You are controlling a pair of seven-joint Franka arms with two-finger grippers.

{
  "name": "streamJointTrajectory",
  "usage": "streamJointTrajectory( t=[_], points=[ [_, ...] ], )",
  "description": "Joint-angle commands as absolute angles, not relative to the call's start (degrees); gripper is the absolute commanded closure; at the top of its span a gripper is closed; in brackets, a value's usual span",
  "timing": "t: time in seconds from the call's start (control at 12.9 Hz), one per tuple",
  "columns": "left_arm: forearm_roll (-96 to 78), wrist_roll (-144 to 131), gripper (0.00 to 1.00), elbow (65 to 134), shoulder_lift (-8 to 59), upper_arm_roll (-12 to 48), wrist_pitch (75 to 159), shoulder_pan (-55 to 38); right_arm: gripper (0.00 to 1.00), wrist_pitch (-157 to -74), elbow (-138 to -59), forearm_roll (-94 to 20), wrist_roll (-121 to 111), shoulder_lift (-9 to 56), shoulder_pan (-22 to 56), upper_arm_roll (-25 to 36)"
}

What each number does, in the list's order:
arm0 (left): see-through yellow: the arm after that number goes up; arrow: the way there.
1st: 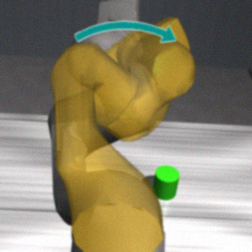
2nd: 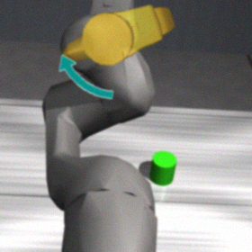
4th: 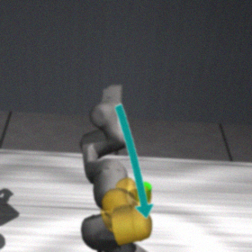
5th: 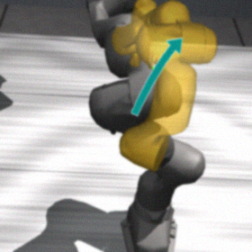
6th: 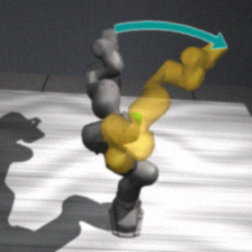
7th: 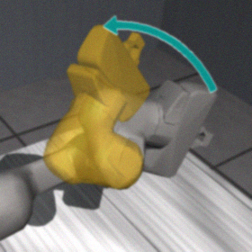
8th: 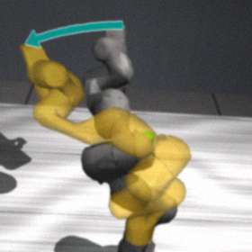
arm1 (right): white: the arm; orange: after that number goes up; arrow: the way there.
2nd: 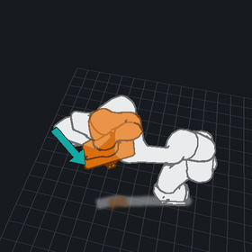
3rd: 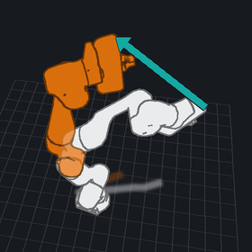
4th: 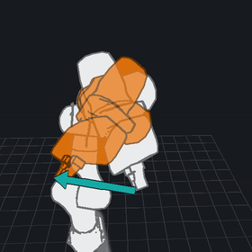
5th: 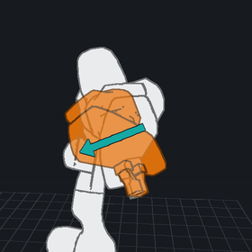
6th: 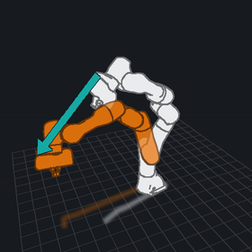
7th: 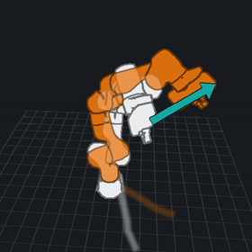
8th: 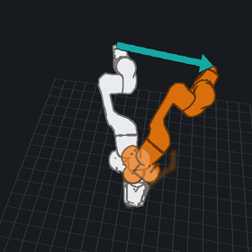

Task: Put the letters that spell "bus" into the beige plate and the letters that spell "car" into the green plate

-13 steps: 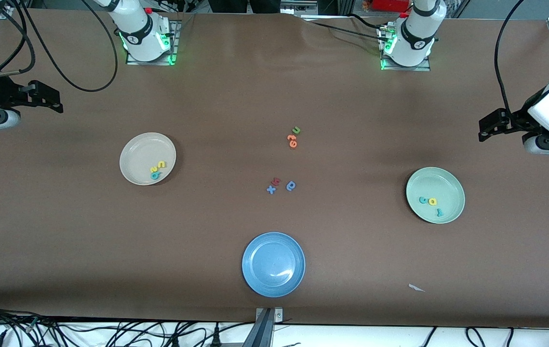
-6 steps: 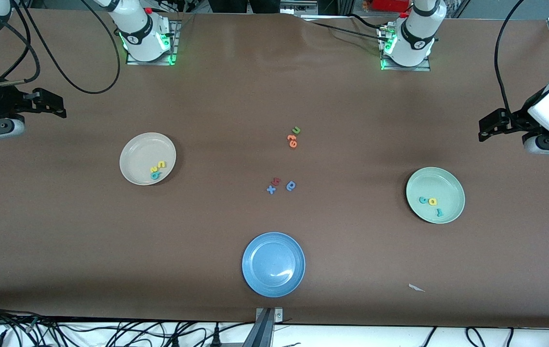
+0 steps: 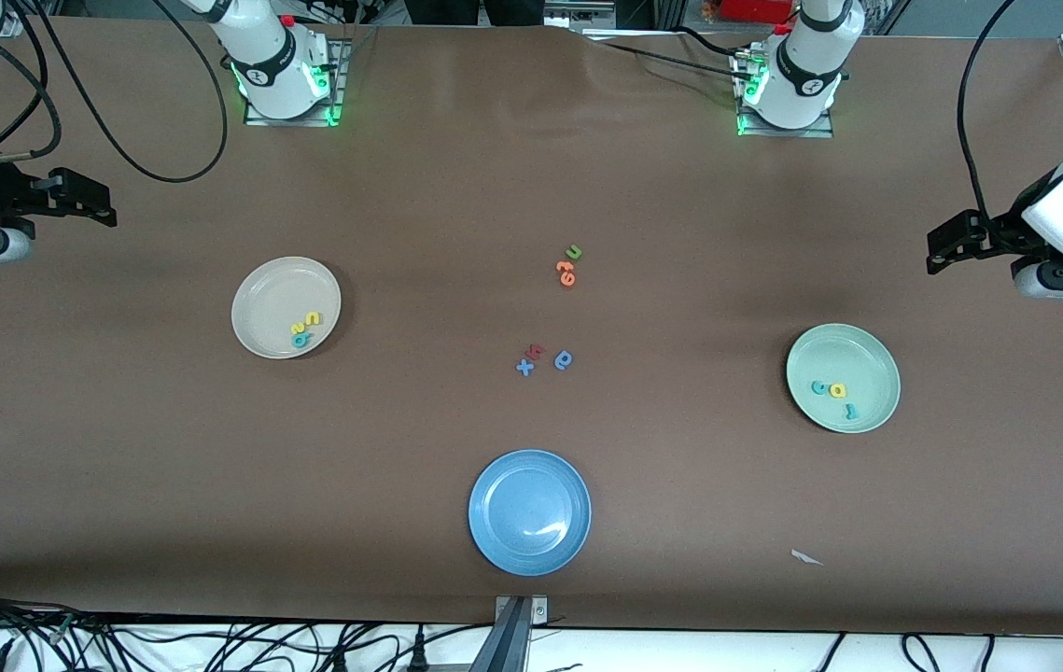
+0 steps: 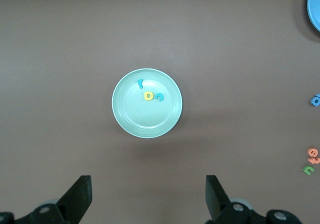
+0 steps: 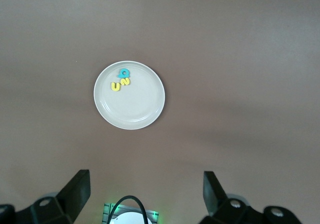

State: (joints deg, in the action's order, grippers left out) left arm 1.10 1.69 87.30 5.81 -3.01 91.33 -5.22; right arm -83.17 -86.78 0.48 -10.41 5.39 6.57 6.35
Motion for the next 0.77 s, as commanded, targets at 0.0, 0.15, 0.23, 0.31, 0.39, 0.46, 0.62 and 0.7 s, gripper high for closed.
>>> streamJointTrajectory(
  t=[0.0,0.15,0.23,0.31,0.39,0.46,0.62,0.7],
  points=[
    [2.7,1.8,0.00,85.4,6.6,-3.1,90.3,-5.6,0.00,-81.6,-85.3,2.3,-10.8,5.5,6.9,6.4],
    [2.7,1.8,0.00,85.4,6.6,-3.1,90.3,-5.6,0.00,-81.0,-85.3,2.8,-10.7,5.5,7.0,6.3],
    [2.7,1.8,0.00,85.4,6.6,-3.1,90.3,-5.6,0.00,-81.0,-85.3,2.7,-10.5,5.5,7.0,6.4],
    [2.7,1.8,0.00,85.4,6.6,-3.1,90.3,-5.6,0.00,-81.1,-85.3,2.7,-10.5,5.5,7.0,6.4],
    [2.7,1.8,0.00,85.4,6.6,-3.1,90.3,-5.6,0.00,-81.1,-85.3,2.8,-10.3,5.5,7.0,6.4],
    [2.7,1.8,0.00,85.4,6.6,-3.1,90.3,-5.6,0.00,-81.1,-85.3,2.8,-10.2,5.5,7.0,6.4],
    [2.7,1.8,0.00,85.4,6.6,-3.1,90.3,-5.6,0.00,-81.1,-85.3,2.8,-9.9,5.5,7.0,6.4],
    [2.7,1.8,0.00,85.4,6.6,-3.1,90.3,-5.6,0.00,-81.1,-85.3,2.8,-8.7,5.5,7.0,6.3]
  ],
)
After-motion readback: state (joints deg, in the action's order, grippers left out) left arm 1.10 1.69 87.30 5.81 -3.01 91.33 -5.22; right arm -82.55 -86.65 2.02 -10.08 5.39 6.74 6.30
